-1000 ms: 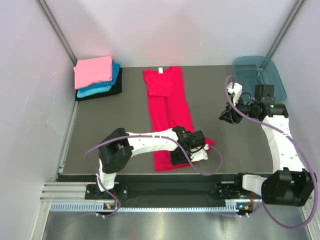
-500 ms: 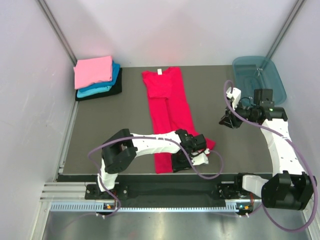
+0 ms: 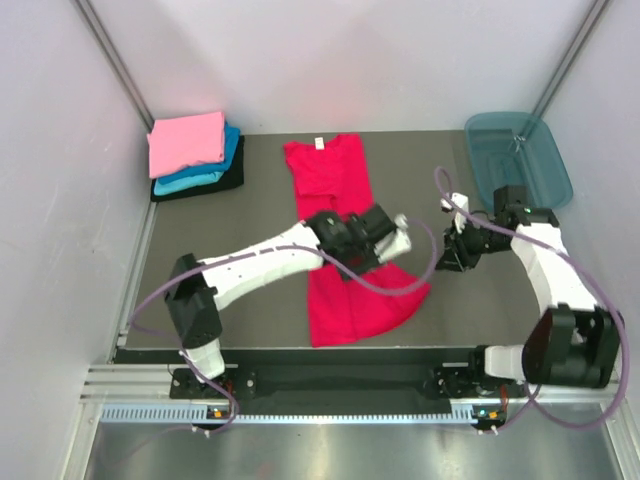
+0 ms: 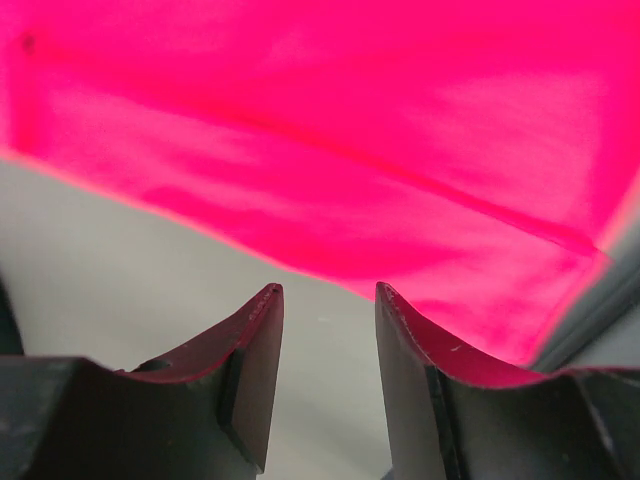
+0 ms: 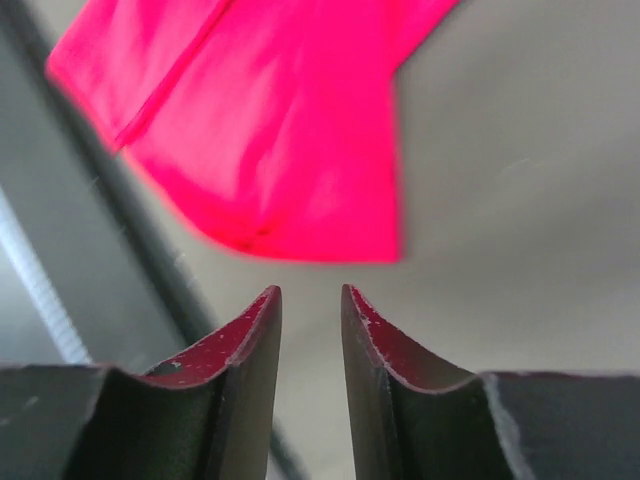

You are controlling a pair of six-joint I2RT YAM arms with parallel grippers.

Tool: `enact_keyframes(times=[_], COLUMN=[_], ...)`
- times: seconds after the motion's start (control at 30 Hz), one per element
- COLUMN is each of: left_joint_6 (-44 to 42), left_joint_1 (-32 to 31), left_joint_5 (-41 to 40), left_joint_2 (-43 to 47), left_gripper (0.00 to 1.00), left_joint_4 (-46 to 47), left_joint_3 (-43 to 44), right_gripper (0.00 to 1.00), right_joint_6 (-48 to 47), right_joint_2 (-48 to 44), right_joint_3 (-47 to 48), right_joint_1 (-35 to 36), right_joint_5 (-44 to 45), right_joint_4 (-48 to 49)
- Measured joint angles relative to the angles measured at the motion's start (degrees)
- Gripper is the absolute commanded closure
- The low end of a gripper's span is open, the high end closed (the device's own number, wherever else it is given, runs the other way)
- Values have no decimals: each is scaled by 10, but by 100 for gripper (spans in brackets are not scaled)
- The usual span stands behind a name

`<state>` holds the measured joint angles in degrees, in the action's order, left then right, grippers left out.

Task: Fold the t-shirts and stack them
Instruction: Fold the tshirt

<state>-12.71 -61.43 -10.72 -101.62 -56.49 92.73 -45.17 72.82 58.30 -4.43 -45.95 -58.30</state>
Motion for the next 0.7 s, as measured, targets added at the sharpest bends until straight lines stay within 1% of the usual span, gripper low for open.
enact_keyframes(times=[0.07, 0.17, 0.27, 0.5, 0.7], left_joint_6=[14, 32, 44, 56, 58], left_joint_1=[53, 123, 161, 169, 179], left_joint_5=[-3, -5, -8, 3, 6], left_joint_2=[8, 8, 3, -10, -16], left_gripper=[53, 54, 53, 54, 54], left_joint_4=[7, 19, 22, 25, 26], left_joint_3=[13, 17, 17, 17, 32], right_gripper=[66, 64, 64, 63, 65], right_joint_6=[-35, -78, -97, -96, -81], right_joint_2=[57, 137, 182, 241, 296], right_joint_3=[5, 11, 19, 75, 90], right_joint_1=[-1, -3, -3, -3, -3], right_joint_5=[-3, -6, -8, -14, -10], right_joint_4=[-44, -104, -138, -160, -151])
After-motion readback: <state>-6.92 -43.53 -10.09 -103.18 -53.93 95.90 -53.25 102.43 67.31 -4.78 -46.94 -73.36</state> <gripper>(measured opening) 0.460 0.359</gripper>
